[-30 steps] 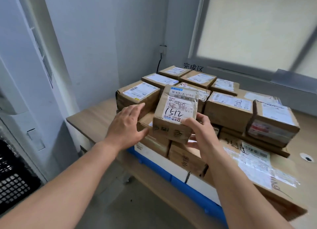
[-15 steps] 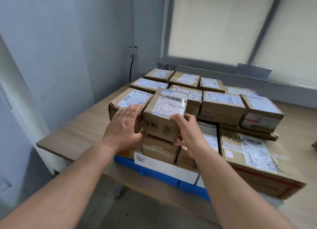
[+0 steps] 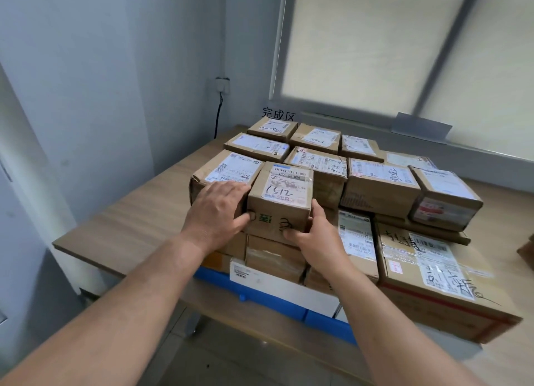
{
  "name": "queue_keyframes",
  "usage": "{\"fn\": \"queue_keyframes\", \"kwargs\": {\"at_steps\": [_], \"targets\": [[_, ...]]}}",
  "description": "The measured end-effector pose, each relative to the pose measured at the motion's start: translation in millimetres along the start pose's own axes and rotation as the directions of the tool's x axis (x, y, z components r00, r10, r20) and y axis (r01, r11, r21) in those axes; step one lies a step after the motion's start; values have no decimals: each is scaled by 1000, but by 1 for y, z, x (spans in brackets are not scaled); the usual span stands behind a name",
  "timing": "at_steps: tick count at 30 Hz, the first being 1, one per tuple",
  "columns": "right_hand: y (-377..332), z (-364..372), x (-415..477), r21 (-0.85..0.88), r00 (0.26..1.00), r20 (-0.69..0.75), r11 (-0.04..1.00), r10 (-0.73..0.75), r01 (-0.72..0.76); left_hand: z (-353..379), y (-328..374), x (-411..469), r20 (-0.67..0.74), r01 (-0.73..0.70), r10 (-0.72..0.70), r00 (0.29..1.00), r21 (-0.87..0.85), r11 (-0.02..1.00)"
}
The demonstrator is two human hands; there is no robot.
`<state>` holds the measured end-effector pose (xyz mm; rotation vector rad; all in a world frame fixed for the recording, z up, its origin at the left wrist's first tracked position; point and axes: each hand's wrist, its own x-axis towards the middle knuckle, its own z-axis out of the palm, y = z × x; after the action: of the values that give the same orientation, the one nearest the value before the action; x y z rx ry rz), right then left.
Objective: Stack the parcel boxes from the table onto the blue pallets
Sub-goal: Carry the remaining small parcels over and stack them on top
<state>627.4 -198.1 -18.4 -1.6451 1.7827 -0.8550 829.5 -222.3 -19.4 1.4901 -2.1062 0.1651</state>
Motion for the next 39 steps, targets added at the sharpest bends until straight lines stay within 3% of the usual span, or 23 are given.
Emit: {"fn": "queue_keyframes", "kwargs": {"at_steps": [6,21,32,39], "targets": [[-3,8,8,-166,999,-28,986,-17,12,-1,-2,3,-42,3,-3,999,-2,1000],[8,-7,8,-260,996,1,962,-86,83,-1,12,0,-69,34,-33,997,7,999],[57,-77,-30,-391,968,-46,896,-246,210,17,103,-42,-195,94,-110,975,-89,992],[111,-124,-68,-498,936,-113,834,-334,237,44,192,-65,-151,104,-118,981,-95,990]]}}
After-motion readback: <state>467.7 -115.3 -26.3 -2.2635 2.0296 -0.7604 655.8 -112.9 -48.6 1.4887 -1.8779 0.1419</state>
